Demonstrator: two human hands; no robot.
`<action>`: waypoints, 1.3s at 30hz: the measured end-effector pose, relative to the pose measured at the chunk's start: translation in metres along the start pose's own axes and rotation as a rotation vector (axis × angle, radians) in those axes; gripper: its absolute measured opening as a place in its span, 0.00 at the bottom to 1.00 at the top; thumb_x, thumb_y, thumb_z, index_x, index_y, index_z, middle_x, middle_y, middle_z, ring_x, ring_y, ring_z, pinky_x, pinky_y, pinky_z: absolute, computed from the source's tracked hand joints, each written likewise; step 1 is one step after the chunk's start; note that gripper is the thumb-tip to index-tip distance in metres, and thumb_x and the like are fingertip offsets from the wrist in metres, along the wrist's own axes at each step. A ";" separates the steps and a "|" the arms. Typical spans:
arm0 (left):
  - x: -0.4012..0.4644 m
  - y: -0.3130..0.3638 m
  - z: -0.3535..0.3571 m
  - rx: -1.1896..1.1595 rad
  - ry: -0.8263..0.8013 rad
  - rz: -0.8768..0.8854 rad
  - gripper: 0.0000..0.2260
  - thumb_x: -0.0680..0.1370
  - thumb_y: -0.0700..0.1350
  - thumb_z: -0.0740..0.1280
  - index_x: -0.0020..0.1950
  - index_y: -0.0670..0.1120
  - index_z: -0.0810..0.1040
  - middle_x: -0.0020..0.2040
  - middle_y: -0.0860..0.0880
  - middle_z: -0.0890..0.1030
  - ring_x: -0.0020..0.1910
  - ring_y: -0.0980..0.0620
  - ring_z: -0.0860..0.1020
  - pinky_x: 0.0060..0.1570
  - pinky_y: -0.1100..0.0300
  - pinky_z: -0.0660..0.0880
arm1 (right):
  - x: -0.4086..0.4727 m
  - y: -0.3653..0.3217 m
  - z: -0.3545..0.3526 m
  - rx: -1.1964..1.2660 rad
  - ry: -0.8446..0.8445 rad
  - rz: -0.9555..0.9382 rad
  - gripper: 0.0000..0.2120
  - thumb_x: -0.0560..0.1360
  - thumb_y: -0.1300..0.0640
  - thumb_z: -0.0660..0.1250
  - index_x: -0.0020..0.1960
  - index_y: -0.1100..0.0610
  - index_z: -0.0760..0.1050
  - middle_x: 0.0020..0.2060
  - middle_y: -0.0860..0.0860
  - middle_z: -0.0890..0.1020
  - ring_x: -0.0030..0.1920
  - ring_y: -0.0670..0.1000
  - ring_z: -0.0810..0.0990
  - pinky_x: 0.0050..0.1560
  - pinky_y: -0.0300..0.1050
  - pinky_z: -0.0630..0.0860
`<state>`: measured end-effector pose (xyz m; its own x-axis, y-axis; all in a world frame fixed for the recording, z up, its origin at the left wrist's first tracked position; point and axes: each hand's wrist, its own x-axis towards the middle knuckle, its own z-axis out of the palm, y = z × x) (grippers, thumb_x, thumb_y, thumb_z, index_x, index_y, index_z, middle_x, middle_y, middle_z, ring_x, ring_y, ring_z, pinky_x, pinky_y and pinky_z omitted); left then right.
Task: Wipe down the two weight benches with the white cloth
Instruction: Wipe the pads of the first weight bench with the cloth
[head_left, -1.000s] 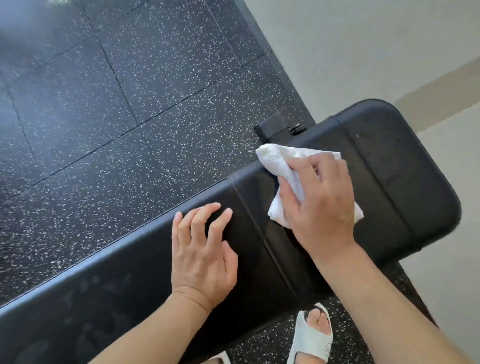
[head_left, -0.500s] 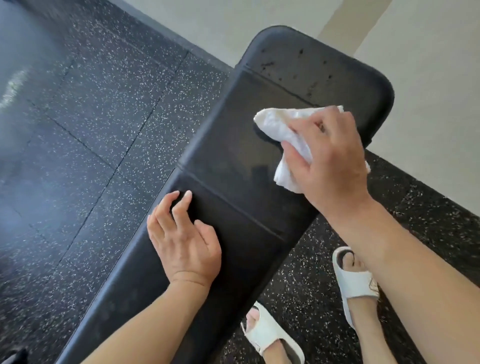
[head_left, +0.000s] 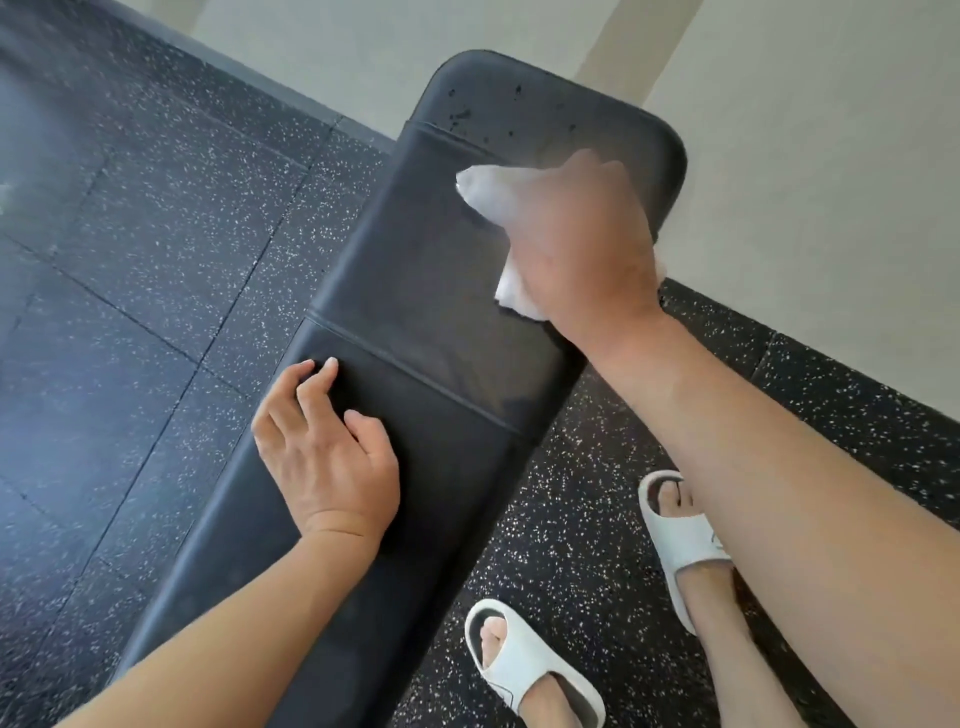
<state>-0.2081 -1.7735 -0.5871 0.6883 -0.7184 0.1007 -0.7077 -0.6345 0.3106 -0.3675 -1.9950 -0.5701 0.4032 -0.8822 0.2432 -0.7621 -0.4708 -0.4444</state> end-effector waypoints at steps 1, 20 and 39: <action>-0.002 0.002 -0.002 -0.007 -0.008 -0.006 0.23 0.77 0.44 0.57 0.72 0.44 0.73 0.73 0.43 0.71 0.70 0.37 0.66 0.75 0.39 0.62 | -0.002 -0.003 -0.001 -0.011 -0.004 0.020 0.14 0.80 0.50 0.64 0.54 0.59 0.81 0.53 0.58 0.79 0.52 0.62 0.76 0.51 0.57 0.74; 0.061 0.081 -0.002 -0.033 -0.350 0.724 0.23 0.81 0.43 0.62 0.76 0.48 0.73 0.76 0.46 0.70 0.73 0.42 0.66 0.77 0.47 0.63 | -0.064 0.026 0.004 0.499 0.341 0.573 0.11 0.82 0.58 0.65 0.60 0.64 0.74 0.54 0.58 0.74 0.53 0.57 0.74 0.57 0.56 0.73; 0.047 0.085 0.033 -0.048 -0.186 0.605 0.24 0.76 0.40 0.60 0.72 0.50 0.76 0.73 0.46 0.72 0.64 0.41 0.71 0.70 0.70 0.55 | -0.085 0.008 0.026 0.812 0.443 0.779 0.09 0.83 0.60 0.62 0.60 0.65 0.72 0.53 0.58 0.73 0.53 0.57 0.73 0.59 0.56 0.72</action>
<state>-0.2409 -1.8710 -0.5869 0.1270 -0.9861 0.1076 -0.9518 -0.0906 0.2930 -0.3948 -1.9243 -0.6166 -0.3522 -0.9273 -0.1272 -0.1187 0.1790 -0.9767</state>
